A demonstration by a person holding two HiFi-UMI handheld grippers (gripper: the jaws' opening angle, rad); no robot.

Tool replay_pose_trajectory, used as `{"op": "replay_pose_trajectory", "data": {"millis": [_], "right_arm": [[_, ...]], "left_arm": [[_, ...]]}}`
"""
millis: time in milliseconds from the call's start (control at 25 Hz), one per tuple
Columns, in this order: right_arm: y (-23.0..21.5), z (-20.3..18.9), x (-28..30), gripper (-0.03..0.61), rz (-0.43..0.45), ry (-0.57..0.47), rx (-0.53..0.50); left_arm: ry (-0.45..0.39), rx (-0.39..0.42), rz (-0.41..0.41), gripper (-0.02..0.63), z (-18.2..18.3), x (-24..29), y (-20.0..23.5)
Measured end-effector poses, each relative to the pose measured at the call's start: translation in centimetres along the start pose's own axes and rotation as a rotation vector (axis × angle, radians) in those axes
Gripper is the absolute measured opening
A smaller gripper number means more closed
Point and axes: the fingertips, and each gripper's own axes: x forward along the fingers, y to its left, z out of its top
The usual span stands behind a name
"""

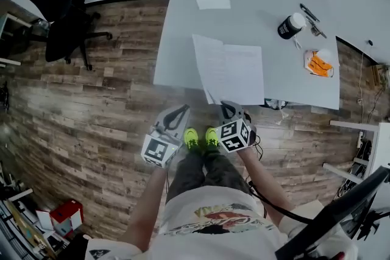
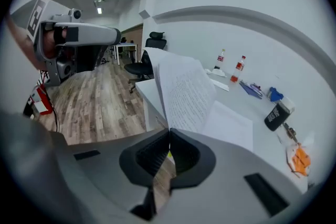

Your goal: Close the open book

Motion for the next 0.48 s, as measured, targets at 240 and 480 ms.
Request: {"op": "replay_pose_trajectory", "data": {"millis": [240,480], "right_arm": [[-0.7,-0.6,-1.6,0.021,0.021,0.005,0.068],[-2.1,-1.5,-2.6,0.021,0.028,-0.003,0.192]], "left_arm": [[0.001,-0.008,-0.048,0.014,2.5,0.5,-2.9],[0.006,0.017,-0.085,0.014,4.2,1.8,-5.1]]}}
